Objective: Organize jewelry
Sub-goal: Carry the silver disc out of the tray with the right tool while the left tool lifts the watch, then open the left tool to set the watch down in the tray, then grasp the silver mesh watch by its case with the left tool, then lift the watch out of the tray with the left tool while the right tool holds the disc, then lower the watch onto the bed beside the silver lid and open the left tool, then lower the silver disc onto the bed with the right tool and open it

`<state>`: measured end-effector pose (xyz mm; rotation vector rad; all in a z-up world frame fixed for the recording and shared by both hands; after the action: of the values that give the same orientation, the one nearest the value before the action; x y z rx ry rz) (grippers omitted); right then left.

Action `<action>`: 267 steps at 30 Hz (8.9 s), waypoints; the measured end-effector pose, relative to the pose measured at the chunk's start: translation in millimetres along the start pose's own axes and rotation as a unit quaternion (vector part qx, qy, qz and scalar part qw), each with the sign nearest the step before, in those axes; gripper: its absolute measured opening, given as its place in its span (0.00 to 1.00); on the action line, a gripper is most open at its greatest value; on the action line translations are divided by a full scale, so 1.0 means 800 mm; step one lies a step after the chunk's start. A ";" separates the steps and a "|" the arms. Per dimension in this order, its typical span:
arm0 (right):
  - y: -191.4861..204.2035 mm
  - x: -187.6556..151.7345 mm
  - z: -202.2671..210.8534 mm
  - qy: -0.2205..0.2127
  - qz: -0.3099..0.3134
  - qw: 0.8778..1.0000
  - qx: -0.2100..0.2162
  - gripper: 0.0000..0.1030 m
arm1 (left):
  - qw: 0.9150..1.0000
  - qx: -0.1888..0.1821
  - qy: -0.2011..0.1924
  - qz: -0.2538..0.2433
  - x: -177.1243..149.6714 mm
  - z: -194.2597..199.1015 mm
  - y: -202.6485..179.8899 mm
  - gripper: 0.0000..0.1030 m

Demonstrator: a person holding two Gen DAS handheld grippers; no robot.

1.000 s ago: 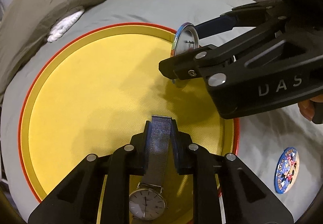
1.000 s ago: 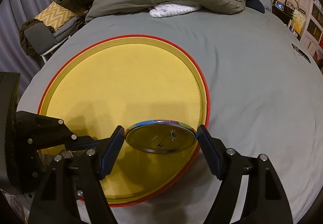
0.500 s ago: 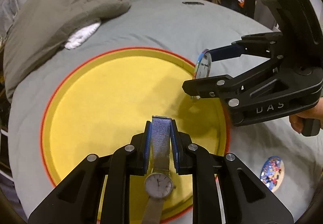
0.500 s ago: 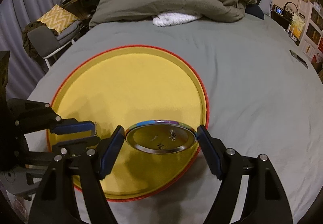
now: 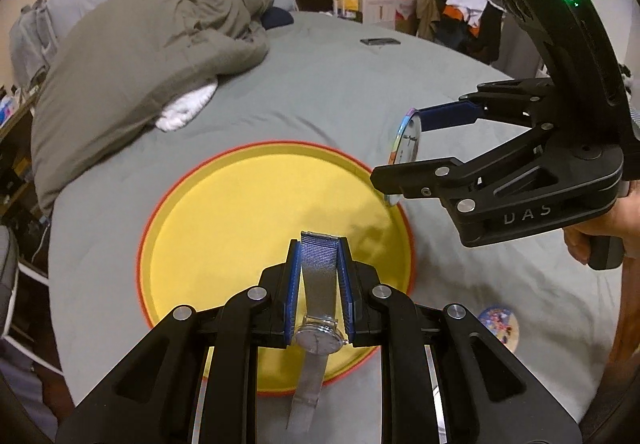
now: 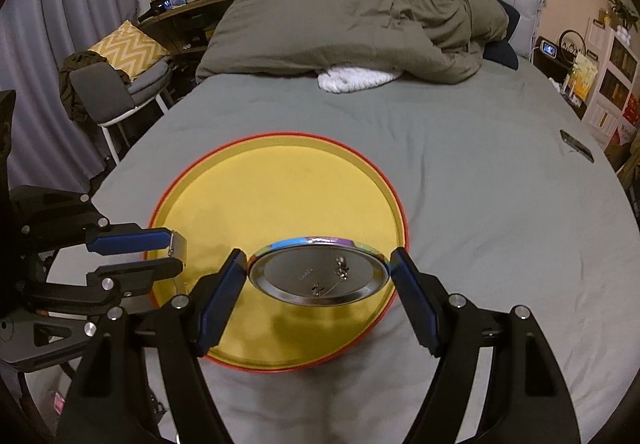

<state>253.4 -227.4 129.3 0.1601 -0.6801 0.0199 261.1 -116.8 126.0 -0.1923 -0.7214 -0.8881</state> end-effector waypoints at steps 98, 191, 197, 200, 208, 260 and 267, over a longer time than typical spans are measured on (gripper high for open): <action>-0.019 -0.027 0.024 -0.001 -0.012 1.000 0.007 0.68 | 0.991 0.019 0.133 -0.011 -0.065 -0.087 -0.018 0.59; 0.028 -0.081 0.273 -0.078 -0.001 0.997 0.002 0.68 | 0.999 0.049 -0.013 -0.008 0.010 0.253 -0.127 0.00; 0.029 -0.129 0.284 -0.063 -0.002 0.998 0.002 0.68 | 0.999 0.032 -0.016 -0.015 -0.023 0.272 -0.172 0.00; 0.032 -0.152 0.278 -0.051 0.001 0.999 0.001 0.68 | 0.999 0.027 -0.003 -0.023 -0.043 0.261 -0.190 0.00; 0.023 -0.171 0.271 -0.040 -0.006 0.999 0.004 0.68 | 0.999 0.028 0.027 -0.026 -0.068 0.224 -0.197 0.00; -0.022 -0.272 0.132 0.070 -0.027 0.996 0.045 0.68 | 0.975 -0.022 0.218 0.037 -0.198 0.027 -0.218 0.64; -0.012 -0.296 0.107 0.118 -0.006 0.992 0.042 0.68 | 0.971 -0.028 0.233 0.040 -0.210 0.012 -0.226 0.68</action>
<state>16.5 -242.3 45.1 0.2386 -0.4415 0.0553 48.0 -119.3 0.1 -0.0562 -0.2501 -0.8366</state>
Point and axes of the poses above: each gripper's, at about its wrist camera, not at the fingertips, and z roughly against the way its jaws point, y to its left, x to its top, the point moved 3 cm from there along -z, roughly the way its jaws point, and after that the axes turned 8 degrees about -z, right-handed, at the moved point
